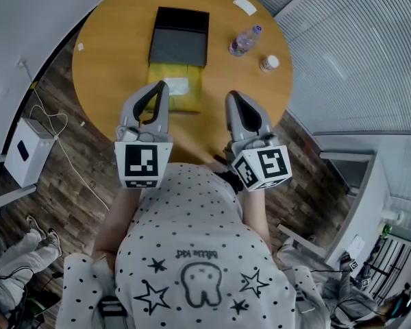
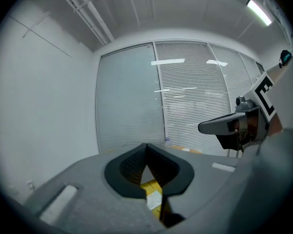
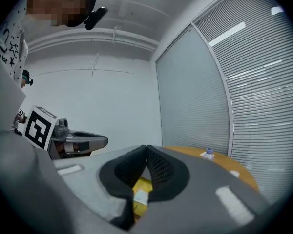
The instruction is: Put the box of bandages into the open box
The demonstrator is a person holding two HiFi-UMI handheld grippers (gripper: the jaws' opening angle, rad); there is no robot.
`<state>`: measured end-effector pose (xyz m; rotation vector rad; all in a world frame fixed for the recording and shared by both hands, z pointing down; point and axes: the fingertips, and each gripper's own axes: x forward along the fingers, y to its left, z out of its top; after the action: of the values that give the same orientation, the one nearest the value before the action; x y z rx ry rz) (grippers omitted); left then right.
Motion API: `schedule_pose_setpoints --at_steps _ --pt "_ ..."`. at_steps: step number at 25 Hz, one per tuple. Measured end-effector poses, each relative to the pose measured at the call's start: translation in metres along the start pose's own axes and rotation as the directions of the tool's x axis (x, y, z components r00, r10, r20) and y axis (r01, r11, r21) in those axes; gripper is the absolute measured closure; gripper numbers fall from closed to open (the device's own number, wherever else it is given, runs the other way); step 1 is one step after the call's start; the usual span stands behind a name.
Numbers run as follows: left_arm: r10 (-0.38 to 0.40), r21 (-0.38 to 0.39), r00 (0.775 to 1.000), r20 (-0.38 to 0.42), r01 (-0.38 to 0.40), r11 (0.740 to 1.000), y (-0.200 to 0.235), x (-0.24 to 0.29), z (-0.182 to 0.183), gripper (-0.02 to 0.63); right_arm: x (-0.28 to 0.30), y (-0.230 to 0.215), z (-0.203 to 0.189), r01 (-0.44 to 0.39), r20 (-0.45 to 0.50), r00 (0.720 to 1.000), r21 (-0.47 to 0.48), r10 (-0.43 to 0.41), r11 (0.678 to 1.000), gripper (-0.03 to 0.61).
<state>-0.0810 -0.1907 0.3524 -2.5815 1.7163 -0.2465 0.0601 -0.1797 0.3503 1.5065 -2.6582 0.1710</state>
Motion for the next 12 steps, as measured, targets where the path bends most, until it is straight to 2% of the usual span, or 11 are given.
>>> schedule_pose_setpoints --at_steps 12 --pt "-0.008 -0.028 1.000 0.010 0.008 1.000 0.0021 -0.0018 -0.0004 0.604 0.0039 0.0054 0.0005 -0.015 0.001 1.000 0.002 0.015 1.000 0.574"
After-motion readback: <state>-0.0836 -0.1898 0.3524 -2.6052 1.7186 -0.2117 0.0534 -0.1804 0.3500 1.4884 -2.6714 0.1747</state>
